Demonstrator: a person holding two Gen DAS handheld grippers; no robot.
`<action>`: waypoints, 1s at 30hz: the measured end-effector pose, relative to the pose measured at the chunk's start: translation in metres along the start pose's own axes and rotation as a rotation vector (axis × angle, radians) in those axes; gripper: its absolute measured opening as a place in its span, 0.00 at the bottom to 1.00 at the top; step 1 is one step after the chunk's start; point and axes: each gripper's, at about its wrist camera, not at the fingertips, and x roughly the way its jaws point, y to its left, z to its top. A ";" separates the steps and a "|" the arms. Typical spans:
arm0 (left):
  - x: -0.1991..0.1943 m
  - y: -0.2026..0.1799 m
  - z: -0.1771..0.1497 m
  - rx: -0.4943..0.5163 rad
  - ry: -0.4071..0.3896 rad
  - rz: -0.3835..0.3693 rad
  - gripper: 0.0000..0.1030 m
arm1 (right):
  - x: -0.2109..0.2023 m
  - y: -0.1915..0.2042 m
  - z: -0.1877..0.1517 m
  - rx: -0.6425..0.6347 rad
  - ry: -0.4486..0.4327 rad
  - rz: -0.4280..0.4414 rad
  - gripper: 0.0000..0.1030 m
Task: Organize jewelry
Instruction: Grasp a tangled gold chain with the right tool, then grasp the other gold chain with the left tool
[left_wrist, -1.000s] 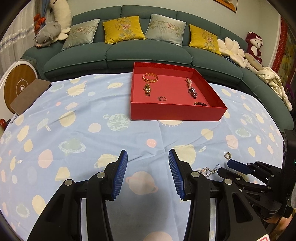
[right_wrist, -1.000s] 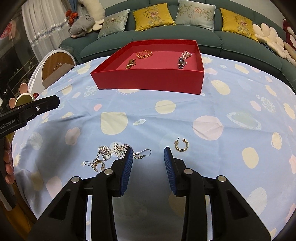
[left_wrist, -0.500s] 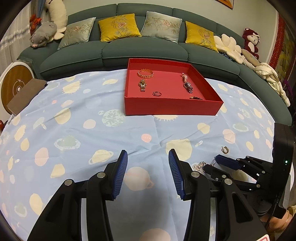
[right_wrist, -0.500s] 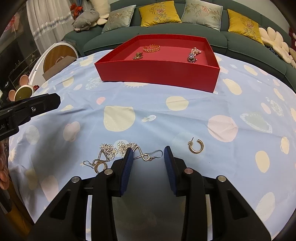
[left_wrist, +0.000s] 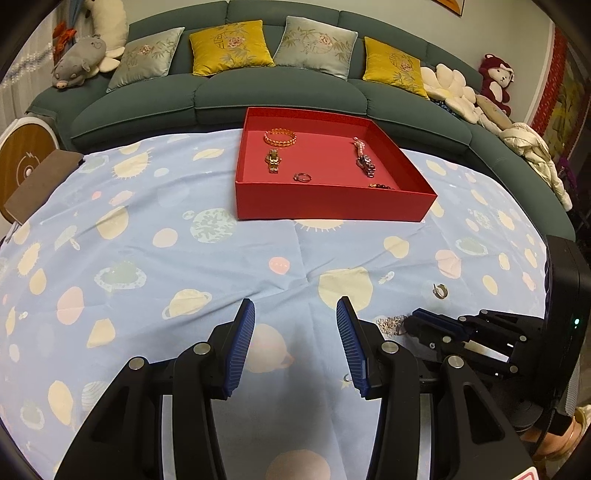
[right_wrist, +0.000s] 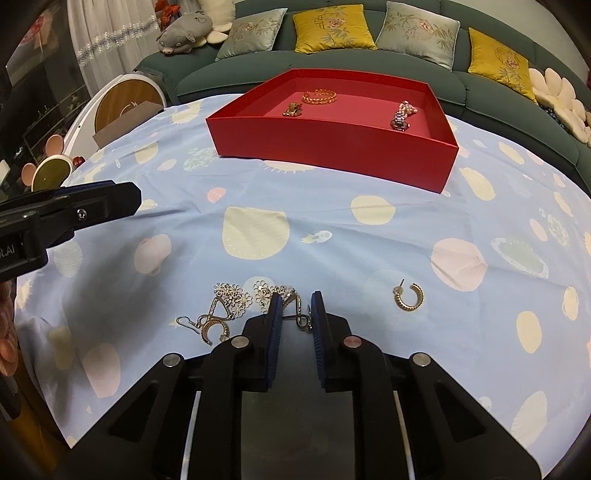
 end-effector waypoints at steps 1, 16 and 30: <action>0.002 -0.002 -0.002 0.000 0.009 -0.013 0.43 | -0.002 -0.001 0.000 0.005 -0.003 0.006 0.05; 0.041 -0.047 -0.032 0.084 0.137 -0.104 0.45 | -0.042 -0.022 0.001 0.057 -0.071 0.012 0.05; 0.054 -0.061 -0.030 0.100 0.096 -0.103 0.25 | -0.054 -0.034 -0.002 0.092 -0.090 0.006 0.05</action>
